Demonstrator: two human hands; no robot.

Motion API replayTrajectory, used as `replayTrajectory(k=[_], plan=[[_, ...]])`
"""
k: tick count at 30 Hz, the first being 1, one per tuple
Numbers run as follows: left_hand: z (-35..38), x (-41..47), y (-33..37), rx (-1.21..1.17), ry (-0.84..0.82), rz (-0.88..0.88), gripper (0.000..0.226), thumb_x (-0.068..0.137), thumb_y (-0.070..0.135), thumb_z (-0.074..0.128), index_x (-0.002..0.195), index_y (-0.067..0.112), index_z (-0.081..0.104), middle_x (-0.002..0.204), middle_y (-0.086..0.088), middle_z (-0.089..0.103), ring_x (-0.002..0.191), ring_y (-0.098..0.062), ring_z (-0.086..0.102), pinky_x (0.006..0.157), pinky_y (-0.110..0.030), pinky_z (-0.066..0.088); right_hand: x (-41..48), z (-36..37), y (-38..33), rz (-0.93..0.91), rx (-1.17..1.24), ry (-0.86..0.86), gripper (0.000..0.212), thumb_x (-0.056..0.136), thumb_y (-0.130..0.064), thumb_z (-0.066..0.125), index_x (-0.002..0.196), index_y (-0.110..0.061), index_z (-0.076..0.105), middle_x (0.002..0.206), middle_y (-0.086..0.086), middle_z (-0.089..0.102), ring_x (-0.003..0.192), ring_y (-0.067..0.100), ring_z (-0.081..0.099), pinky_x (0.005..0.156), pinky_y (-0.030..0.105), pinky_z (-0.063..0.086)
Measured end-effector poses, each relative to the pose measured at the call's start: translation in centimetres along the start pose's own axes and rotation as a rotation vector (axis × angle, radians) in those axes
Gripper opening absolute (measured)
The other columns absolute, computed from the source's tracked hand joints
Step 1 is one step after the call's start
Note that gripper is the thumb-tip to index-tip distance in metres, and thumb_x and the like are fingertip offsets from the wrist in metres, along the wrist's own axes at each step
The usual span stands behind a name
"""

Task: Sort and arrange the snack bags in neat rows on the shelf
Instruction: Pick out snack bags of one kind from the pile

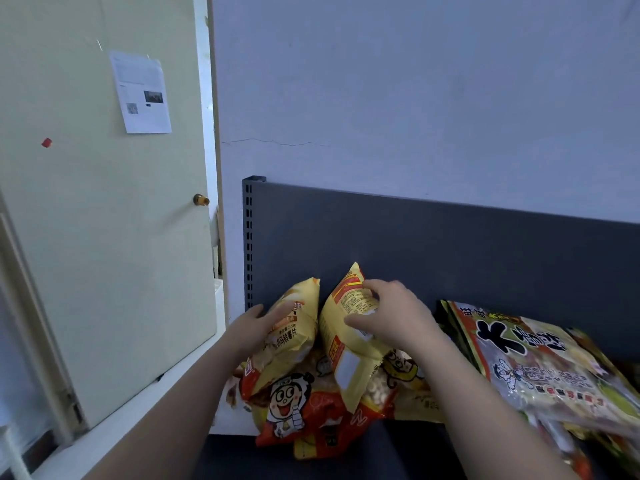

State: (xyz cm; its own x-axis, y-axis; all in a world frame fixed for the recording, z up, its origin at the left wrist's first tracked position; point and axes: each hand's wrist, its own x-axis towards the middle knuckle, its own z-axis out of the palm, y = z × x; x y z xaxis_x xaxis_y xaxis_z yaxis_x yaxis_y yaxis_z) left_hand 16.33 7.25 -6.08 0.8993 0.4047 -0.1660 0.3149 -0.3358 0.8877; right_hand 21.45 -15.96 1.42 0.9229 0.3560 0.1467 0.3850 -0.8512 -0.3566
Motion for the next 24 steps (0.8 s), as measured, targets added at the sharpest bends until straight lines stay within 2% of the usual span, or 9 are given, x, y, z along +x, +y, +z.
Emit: replayTrajectory(k=[2, 5, 11, 14, 16, 20, 22, 24], plan=[[-0.1, -0.6, 0.2, 0.029, 0.01, 0.001, 0.13, 0.048, 0.098, 0.049, 0.149, 0.017, 0.035, 0.147, -0.009, 0.046, 0.128, -0.029, 0.05, 0.106, -0.048, 0.043, -0.4, 0.0, -0.3, -0.009, -0.013, 0.022, 0.067, 0.078, -0.054, 0.065, 0.138, -0.032, 0.045, 0.136, -0.001, 0.048, 0.122, 0.024, 0.048, 0.09, 0.037, 0.048], [0.1, -1.5, 0.9, 0.107, 0.065, 0.072, 0.104, 0.073, 0.08, 0.051, 0.151, 0.014, 0.032, 0.152, -0.008, 0.04, 0.135, -0.027, 0.043, 0.109, -0.043, 0.038, -1.1, -0.1, -0.5, -0.026, -0.013, 0.051, 0.061, 0.081, -0.051, 0.063, 0.136, -0.03, 0.047, 0.134, 0.0, 0.049, 0.121, 0.024, 0.048, 0.089, 0.037, 0.046], [2.0, -3.9, 5.5, 0.423, 0.345, 0.433, 0.078, 0.087, 0.063, 0.052, 0.148, 0.018, 0.036, 0.15, -0.003, 0.042, 0.137, -0.024, 0.039, 0.109, -0.043, 0.037, -2.9, -1.5, 0.9, -0.047, -0.015, 0.129, 0.064, 0.084, -0.05, 0.061, 0.14, -0.023, 0.045, 0.141, 0.0, 0.049, 0.125, 0.023, 0.048, 0.097, 0.039, 0.047], [4.4, -5.7, 9.0, 0.49, 0.381, 0.589, 0.073, 0.089, 0.06, 0.052, 0.146, 0.017, 0.04, 0.148, -0.003, 0.044, 0.135, -0.024, 0.04, 0.11, -0.039, 0.034, -4.4, -3.0, 3.1, -0.013, -0.038, 0.188, 0.066, 0.085, -0.051, 0.06, 0.142, -0.022, 0.044, 0.141, 0.001, 0.049, 0.127, 0.023, 0.047, 0.099, 0.037, 0.044], [6.5, -6.9, 10.6, 0.513, 0.358, 0.666, 0.075, 0.084, 0.063, 0.047, 0.141, 0.014, 0.048, 0.142, -0.004, 0.052, 0.13, -0.026, 0.046, 0.106, -0.038, 0.036, -5.6, -4.1, 5.1, 0.009, -0.046, 0.223, 0.061, 0.085, -0.049, 0.061, 0.137, -0.021, 0.05, 0.135, 0.002, 0.054, 0.124, 0.024, 0.05, 0.097, 0.037, 0.045], [12.4, -8.7, 12.7, 0.546, 0.315, 0.856, 0.075, 0.079, 0.061, 0.039, 0.118, 0.003, 0.066, 0.112, -0.012, 0.069, 0.103, -0.033, 0.065, 0.089, -0.039, 0.05, -8.0, -6.2, 10.7, 0.12, -0.078, 0.267, 0.052, 0.086, -0.045, 0.062, 0.131, -0.019, 0.055, 0.131, 0.004, 0.057, 0.122, 0.024, 0.052, 0.097, 0.036, 0.045], [15.4, -9.8, 13.9, 0.561, 0.194, 0.824, 0.069, 0.085, 0.06, 0.041, 0.124, 0.006, 0.06, 0.117, -0.01, 0.064, 0.108, -0.032, 0.06, 0.091, -0.038, 0.048, -8.9, -7.0, 14.1, 0.198, -0.094, 0.273, 0.053, 0.085, -0.046, 0.062, 0.131, -0.02, 0.055, 0.131, 0.004, 0.058, 0.122, 0.023, 0.052, 0.096, 0.036, 0.046], [18.6, -10.0, 14.5, 0.605, 0.048, 0.707, 0.062, 0.089, 0.06, 0.046, 0.129, 0.013, 0.052, 0.124, -0.006, 0.057, 0.118, -0.03, 0.051, 0.096, -0.037, 0.043, -9.8, -7.7, 17.5, 0.288, -0.105, 0.245, 0.053, 0.086, -0.047, 0.06, 0.131, -0.02, 0.055, 0.13, 0.006, 0.059, 0.12, 0.026, 0.054, 0.094, 0.036, 0.047]])
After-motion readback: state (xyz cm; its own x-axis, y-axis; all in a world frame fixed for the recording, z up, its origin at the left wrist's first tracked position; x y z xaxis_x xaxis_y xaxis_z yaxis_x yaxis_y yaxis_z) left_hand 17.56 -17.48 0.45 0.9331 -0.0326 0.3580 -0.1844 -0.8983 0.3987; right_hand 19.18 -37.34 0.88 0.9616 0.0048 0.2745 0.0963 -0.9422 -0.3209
